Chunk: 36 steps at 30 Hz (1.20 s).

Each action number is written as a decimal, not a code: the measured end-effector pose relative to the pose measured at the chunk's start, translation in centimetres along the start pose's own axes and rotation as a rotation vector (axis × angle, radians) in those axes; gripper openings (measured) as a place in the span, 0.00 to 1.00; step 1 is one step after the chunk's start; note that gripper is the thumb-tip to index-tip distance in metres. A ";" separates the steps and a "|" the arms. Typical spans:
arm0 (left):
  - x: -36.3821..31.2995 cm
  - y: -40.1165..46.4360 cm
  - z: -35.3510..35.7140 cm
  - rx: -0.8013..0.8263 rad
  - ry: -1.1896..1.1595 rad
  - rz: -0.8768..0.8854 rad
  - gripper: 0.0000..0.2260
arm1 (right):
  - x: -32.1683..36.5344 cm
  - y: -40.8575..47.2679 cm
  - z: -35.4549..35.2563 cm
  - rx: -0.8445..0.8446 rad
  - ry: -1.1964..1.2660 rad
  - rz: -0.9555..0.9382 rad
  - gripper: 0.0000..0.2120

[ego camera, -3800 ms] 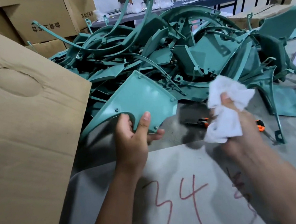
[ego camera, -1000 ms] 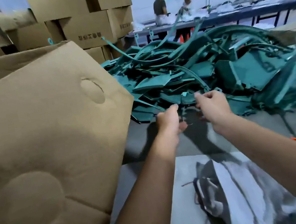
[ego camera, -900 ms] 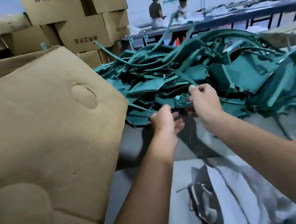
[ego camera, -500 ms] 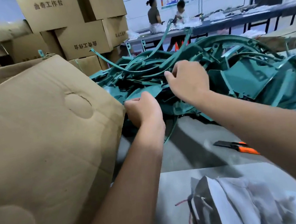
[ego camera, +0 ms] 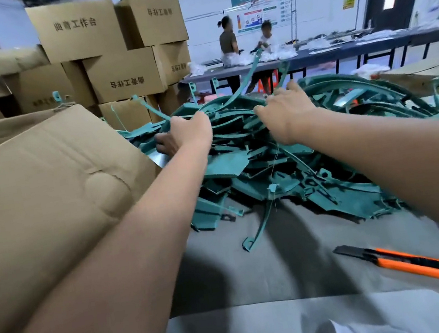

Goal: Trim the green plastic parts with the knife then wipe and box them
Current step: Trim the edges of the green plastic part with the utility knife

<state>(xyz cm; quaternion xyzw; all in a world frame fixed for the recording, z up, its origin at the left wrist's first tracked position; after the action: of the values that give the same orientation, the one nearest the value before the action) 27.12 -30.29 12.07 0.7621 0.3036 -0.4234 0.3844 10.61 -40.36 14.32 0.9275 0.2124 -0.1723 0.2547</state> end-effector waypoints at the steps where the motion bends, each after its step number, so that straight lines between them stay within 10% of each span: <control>1: 0.1 -0.2 0.4 -0.015 0.068 0.078 0.11 | 0.1 -0.4 -0.1 -0.044 0.010 -0.023 0.16; 9: 2.4 -3.0 3.9 0.161 0.229 0.307 0.12 | -2.4 -4.4 0.8 -0.288 0.307 -0.088 0.13; 14: -0.1 -3.8 2.0 -0.011 0.175 0.359 0.11 | -4.4 -5.1 1.0 0.006 0.497 -0.168 0.16; 22: -3.6 -6.8 4.3 0.398 0.167 0.537 0.19 | -7.8 -7.3 -2.2 -0.501 0.538 -0.005 0.10; 27: -3.3 -8.2 6.1 0.697 0.467 0.670 0.21 | -11.7 -7.8 -1.9 -0.502 0.699 0.276 0.14; 36: -3.7 -9.9 7.9 0.600 0.952 0.898 0.23 | -10.6 -9.7 1.0 -0.286 0.544 0.284 0.07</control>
<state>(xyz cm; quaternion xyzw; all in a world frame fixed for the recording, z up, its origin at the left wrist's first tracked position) 14.38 -32.30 9.30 0.9880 -0.0339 0.0887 0.1216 -3.27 -36.64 14.16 0.9149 0.1630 0.1500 0.3375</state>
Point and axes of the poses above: each hand's wrist, its own y-axis towards the middle knuckle, its own z-axis out of the palm, x = y × z, the point moved 5 cm from there along y, towards the middle knuckle, and after that the axes turned 15 degrees about z, right-handed, at the moved point
